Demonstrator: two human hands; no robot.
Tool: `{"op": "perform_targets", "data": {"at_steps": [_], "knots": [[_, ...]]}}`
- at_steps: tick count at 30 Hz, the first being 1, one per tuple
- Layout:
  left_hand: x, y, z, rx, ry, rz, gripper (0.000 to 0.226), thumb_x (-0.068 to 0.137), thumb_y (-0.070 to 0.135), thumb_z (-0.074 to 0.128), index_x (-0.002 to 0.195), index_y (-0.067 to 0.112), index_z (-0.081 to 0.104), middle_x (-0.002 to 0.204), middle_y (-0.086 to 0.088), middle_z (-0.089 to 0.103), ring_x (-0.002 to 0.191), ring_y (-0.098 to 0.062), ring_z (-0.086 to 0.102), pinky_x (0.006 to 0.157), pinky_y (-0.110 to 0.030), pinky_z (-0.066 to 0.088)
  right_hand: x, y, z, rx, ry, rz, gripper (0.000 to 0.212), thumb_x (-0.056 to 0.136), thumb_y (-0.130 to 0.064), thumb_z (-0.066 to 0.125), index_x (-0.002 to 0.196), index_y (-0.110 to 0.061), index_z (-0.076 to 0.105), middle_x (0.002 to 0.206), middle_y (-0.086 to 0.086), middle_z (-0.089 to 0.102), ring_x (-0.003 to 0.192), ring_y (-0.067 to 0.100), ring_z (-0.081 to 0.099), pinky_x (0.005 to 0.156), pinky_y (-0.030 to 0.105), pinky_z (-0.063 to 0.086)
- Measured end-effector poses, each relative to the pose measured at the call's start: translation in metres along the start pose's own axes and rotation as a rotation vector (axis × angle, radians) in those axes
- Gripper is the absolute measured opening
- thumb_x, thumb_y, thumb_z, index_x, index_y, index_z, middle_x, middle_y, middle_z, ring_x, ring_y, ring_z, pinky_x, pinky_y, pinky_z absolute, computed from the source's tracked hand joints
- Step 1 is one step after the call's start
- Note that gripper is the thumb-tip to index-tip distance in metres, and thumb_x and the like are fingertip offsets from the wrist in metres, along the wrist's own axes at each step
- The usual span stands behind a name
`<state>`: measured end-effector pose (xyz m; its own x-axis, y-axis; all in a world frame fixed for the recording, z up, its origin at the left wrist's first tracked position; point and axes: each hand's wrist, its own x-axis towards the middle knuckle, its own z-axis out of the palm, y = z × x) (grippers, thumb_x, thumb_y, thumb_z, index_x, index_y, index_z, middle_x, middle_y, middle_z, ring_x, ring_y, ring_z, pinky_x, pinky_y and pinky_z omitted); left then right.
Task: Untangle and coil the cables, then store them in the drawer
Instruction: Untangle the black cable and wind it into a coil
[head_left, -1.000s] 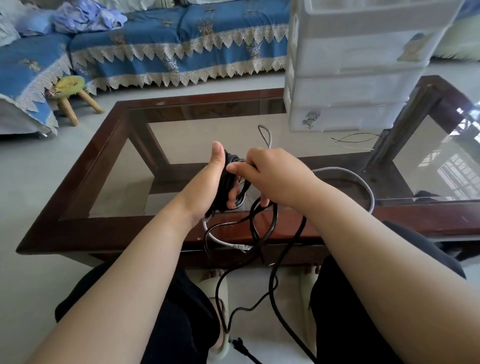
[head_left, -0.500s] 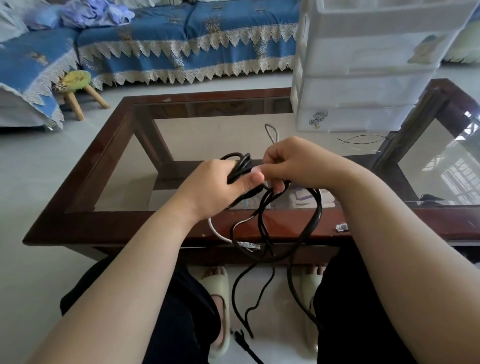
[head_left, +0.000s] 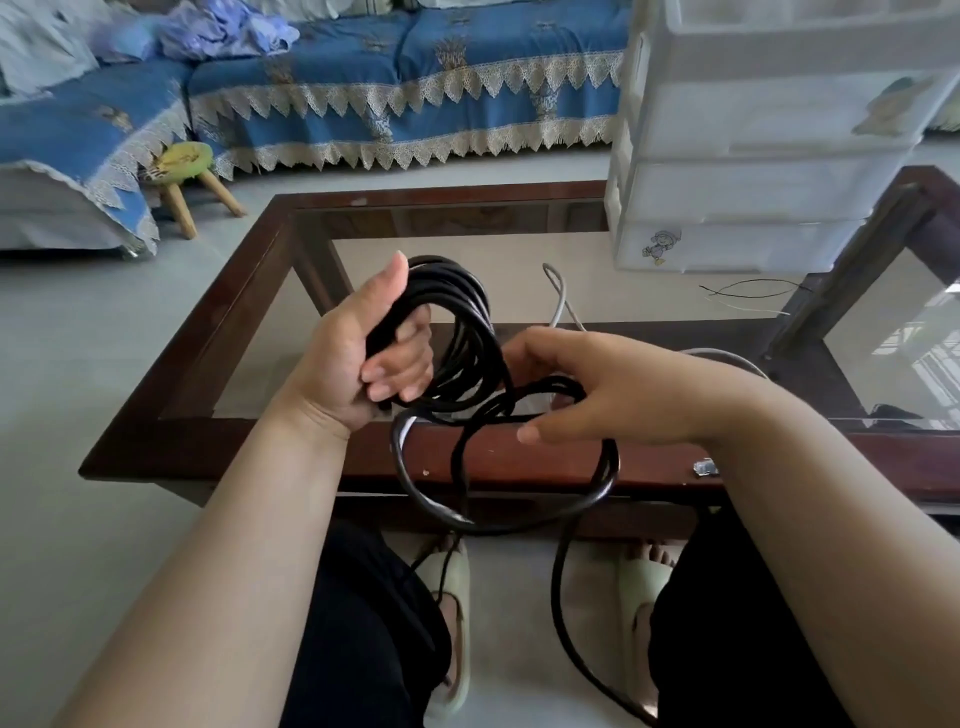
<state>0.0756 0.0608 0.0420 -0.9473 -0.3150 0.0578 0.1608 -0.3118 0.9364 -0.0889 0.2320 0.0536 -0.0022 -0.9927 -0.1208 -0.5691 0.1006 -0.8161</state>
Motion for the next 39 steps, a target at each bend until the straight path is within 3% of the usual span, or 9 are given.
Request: {"op": "perform_targets", "data": {"at_steps": [6,9,13,19,23,27,31,35,39], "knots": [[0.004,0.004,0.001,-0.174,0.27,0.057,0.052,0.096,0.05,0.038,0.055,0.018,0.046,0.031,0.011,0.031,0.025,-0.003,0.028,0.036,-0.018,0.032,0.003,0.005,-0.008,0.178,-0.054,0.099,0.031,0.092,-0.013,0.06,0.119,-0.029,0.058,0.095,-0.005,0.073,0.078,0.013,0.069,0.077,0.027,0.056],[0.007,0.004,0.001,-0.224,0.482,0.095,0.052,0.099,0.05,0.04,0.057,0.018,0.043,0.034,0.01,0.029,0.028,-0.004,0.027,0.038,-0.018,0.031,0.008,0.007,-0.009,0.404,0.348,0.112,0.017,0.099,-0.014,0.048,0.108,-0.017,0.062,0.09,0.0,0.075,0.08,0.025,0.071,0.072,0.04,0.057],[0.009,0.006,-0.001,-0.268,0.686,0.076,0.051,0.096,0.052,0.047,0.056,0.02,0.045,0.037,0.009,0.029,0.032,-0.005,0.026,0.04,-0.019,0.03,0.012,0.003,-0.007,0.522,0.83,0.011,0.019,0.102,-0.016,0.041,0.104,-0.013,0.059,0.088,0.001,0.074,0.069,0.018,0.072,0.061,0.027,0.056],[0.005,0.004,-0.005,-0.229,0.849,0.113,0.052,0.094,0.056,0.05,0.055,0.021,0.048,0.043,0.008,0.03,0.038,-0.008,0.026,0.045,-0.021,0.034,-0.003,0.015,-0.026,0.375,0.348,0.132,0.025,0.1,-0.024,0.046,0.089,-0.013,0.067,0.046,0.006,0.053,0.039,0.022,0.043,0.044,0.029,0.03],[0.003,0.006,-0.007,-0.148,0.845,0.105,0.054,0.093,0.06,0.047,0.054,0.022,0.048,0.043,0.007,0.028,0.04,-0.01,0.025,0.046,-0.022,0.035,-0.011,0.025,-0.038,0.284,0.142,0.207,0.024,0.1,-0.024,0.045,0.094,-0.011,0.064,0.054,0.007,0.055,0.043,0.016,0.051,0.045,0.024,0.034],[0.006,0.002,-0.002,0.071,0.757,0.024,0.053,0.094,0.06,0.045,0.06,0.019,0.044,0.042,0.006,0.029,0.039,-0.012,0.026,0.047,-0.024,0.033,0.012,0.035,-0.028,-0.126,0.676,0.257,0.011,0.094,-0.034,0.055,0.091,-0.024,0.059,0.085,-0.008,0.061,0.062,0.002,0.053,0.055,0.02,0.04],[0.011,-0.007,0.008,0.153,0.759,-0.056,0.053,0.094,0.06,0.044,0.062,0.018,0.045,0.043,0.005,0.03,0.039,-0.012,0.027,0.05,-0.026,0.034,0.012,0.006,-0.007,0.288,1.247,-0.258,0.03,0.1,-0.03,0.04,0.076,-0.019,0.055,0.056,-0.009,0.051,0.051,0.008,0.047,0.051,0.025,0.04],[0.014,-0.01,0.016,0.102,0.742,-0.098,0.053,0.095,0.059,0.044,0.061,0.019,0.044,0.042,0.006,0.029,0.039,-0.012,0.027,0.054,-0.027,0.035,0.013,-0.001,0.021,-0.062,0.811,-0.176,0.05,0.098,-0.043,0.038,0.062,-0.016,0.059,0.05,-0.001,0.058,0.046,0.014,0.056,0.048,0.033,0.048],[0.013,-0.013,0.019,0.038,0.674,-0.109,0.054,0.096,0.058,0.042,0.059,0.019,0.044,0.039,0.007,0.028,0.036,-0.011,0.024,0.046,-0.024,0.03,0.026,0.002,0.027,-0.256,0.584,0.109,0.044,0.096,-0.054,0.035,0.096,-0.02,0.063,0.083,-0.007,0.066,0.079,0.012,0.062,0.073,0.032,0.051]]}}
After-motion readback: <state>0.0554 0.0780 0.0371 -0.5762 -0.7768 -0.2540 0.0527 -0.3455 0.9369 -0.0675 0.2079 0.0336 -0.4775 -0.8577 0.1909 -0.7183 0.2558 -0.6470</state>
